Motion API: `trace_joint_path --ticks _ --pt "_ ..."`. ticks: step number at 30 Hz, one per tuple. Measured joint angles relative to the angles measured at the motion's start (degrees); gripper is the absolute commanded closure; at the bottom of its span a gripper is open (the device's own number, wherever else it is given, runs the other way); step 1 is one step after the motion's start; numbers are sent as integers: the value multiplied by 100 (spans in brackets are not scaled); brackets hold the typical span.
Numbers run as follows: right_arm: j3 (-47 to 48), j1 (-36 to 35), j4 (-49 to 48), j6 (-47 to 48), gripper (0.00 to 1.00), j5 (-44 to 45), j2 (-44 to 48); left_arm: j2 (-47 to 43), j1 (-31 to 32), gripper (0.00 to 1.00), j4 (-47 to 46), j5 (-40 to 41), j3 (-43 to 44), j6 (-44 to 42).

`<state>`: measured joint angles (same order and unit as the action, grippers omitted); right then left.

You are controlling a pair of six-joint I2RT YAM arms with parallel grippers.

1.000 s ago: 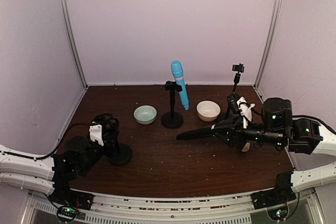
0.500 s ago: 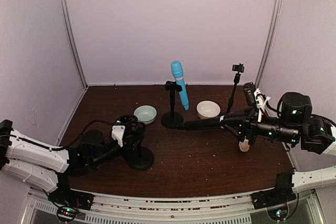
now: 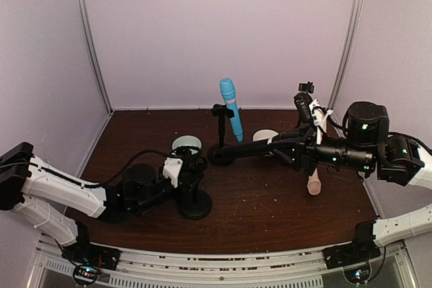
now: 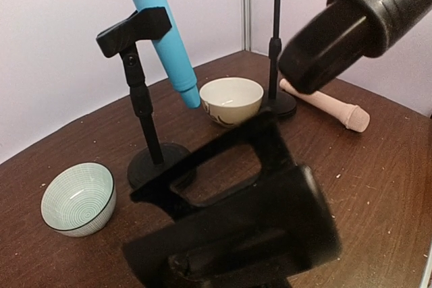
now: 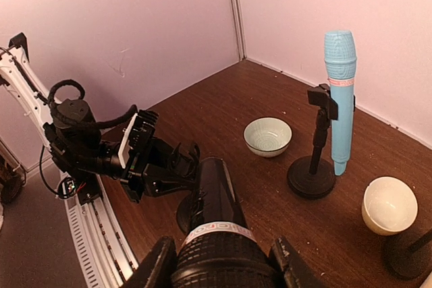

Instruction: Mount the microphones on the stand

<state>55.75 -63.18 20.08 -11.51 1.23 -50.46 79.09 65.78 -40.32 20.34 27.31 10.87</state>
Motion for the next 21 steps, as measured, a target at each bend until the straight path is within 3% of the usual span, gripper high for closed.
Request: trace_joint_path --ticks 21 --pt "35 -186 -267 284 100 -24 -387 83 66 100 190 179 177 70"
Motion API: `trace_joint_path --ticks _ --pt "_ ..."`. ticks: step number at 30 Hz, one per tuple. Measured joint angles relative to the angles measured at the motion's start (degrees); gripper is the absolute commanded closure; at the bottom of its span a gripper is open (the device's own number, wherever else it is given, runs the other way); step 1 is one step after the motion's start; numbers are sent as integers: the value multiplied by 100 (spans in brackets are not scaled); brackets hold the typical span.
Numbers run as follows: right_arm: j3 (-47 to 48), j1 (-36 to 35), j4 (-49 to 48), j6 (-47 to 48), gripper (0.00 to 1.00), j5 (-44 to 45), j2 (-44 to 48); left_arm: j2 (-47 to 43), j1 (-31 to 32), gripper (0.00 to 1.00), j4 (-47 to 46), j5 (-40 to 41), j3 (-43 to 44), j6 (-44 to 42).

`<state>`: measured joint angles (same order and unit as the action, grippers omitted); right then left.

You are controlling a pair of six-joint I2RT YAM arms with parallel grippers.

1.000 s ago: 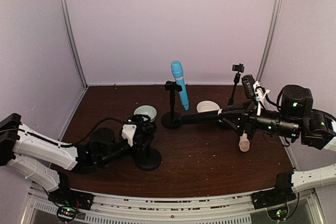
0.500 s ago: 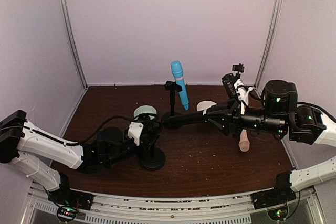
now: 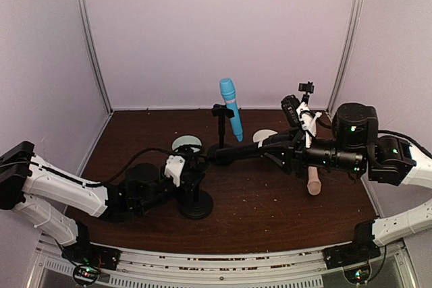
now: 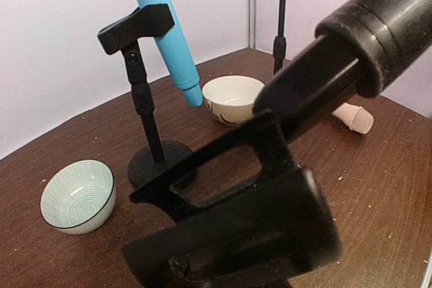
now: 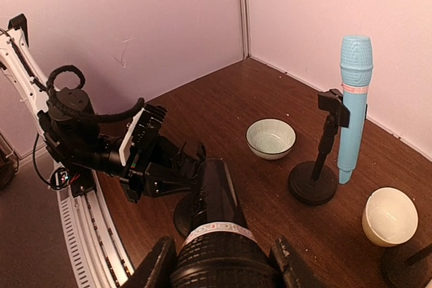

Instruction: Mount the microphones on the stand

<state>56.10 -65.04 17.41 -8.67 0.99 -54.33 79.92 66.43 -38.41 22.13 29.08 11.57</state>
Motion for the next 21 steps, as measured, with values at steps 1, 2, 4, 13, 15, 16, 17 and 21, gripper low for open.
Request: trace_joint_path --ticks 1,2,4,13,15,16,17,21 --pt "7 -15 -2 2 100 20 2 2 0 100 2 2 4 0" --pt "15 -28 -2 15 100 35 4 9 0 100 11 4 17 2" --pt "44 -46 0 39 100 50 4 22 0 100 48 15 42 24" --pt "184 -273 -13 63 100 -260 -125 24 0 100 83 44 61 79" --pt "188 -278 -22 63 100 -278 -157 24 0 100 85 44 61 81" --pt "195 -284 -24 63 100 -282 -177 22 0 100 85 46 61 85" --pt "195 -289 -33 63 100 -284 -195 22 0 100 85 46 61 85" --pt "229 -306 -33 59 100 -278 -284 22 0 100 85 44 61 85"
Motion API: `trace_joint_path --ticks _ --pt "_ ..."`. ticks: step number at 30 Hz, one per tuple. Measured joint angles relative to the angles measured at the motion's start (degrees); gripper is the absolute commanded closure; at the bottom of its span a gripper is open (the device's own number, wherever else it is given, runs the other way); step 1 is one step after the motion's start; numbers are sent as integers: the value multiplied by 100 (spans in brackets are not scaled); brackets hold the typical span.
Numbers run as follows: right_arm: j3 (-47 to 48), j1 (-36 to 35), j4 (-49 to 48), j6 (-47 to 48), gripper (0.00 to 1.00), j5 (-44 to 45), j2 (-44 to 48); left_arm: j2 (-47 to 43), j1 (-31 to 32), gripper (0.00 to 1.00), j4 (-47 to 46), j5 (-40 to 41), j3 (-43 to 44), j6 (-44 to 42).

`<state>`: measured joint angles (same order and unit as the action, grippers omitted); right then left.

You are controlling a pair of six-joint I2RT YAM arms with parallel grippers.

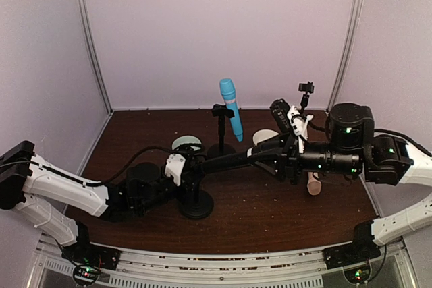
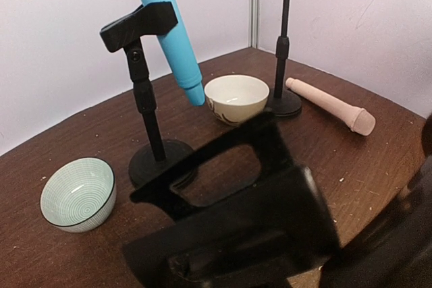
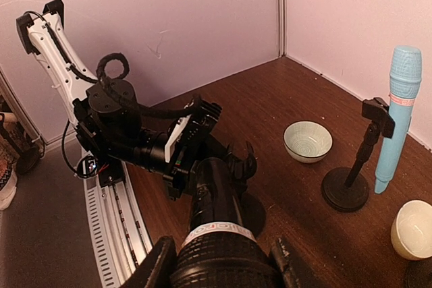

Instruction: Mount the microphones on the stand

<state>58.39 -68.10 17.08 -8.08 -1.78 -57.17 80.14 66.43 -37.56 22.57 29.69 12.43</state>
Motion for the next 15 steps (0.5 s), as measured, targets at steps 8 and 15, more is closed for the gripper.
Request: trace_joint_path --ticks 8,15 --pt "90 -2 42 -2 100 170 94 0 2 100 2 0 0 -2" --pt "166 -2 140 7 100 365 107 0 2 100 2 0 0 -4"
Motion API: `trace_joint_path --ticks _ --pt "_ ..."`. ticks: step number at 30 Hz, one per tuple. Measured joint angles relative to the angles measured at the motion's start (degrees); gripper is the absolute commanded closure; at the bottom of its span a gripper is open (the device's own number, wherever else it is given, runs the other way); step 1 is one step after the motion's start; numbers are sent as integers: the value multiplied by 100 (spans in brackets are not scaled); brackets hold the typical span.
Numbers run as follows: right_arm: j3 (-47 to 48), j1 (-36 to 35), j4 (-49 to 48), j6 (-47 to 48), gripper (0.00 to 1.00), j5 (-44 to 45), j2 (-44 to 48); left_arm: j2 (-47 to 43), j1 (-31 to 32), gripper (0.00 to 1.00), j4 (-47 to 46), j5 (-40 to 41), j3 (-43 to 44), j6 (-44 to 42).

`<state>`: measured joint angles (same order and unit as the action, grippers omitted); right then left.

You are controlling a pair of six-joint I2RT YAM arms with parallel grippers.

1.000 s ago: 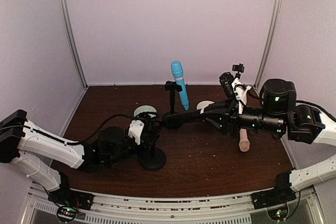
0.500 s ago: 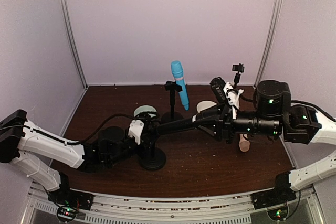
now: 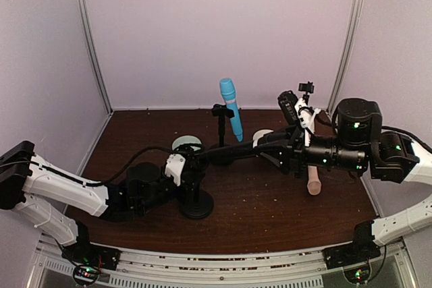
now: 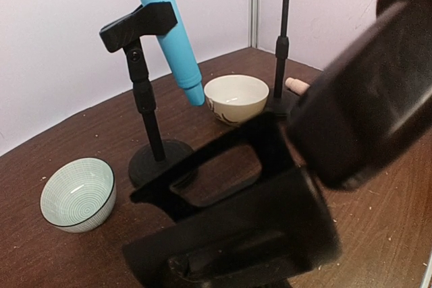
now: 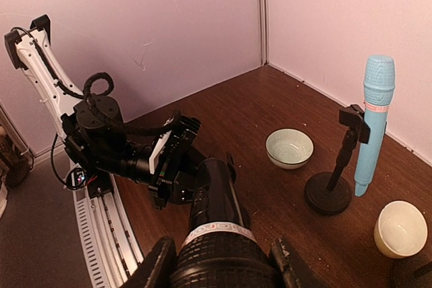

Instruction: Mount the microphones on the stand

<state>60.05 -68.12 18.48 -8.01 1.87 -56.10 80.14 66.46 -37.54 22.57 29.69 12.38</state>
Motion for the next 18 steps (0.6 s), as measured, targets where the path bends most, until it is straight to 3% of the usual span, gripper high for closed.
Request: trace_joint_path --ticks 18 --pt "-2 0 -24 50 100 129 -444 -2 2 100 4 -9 0 17"
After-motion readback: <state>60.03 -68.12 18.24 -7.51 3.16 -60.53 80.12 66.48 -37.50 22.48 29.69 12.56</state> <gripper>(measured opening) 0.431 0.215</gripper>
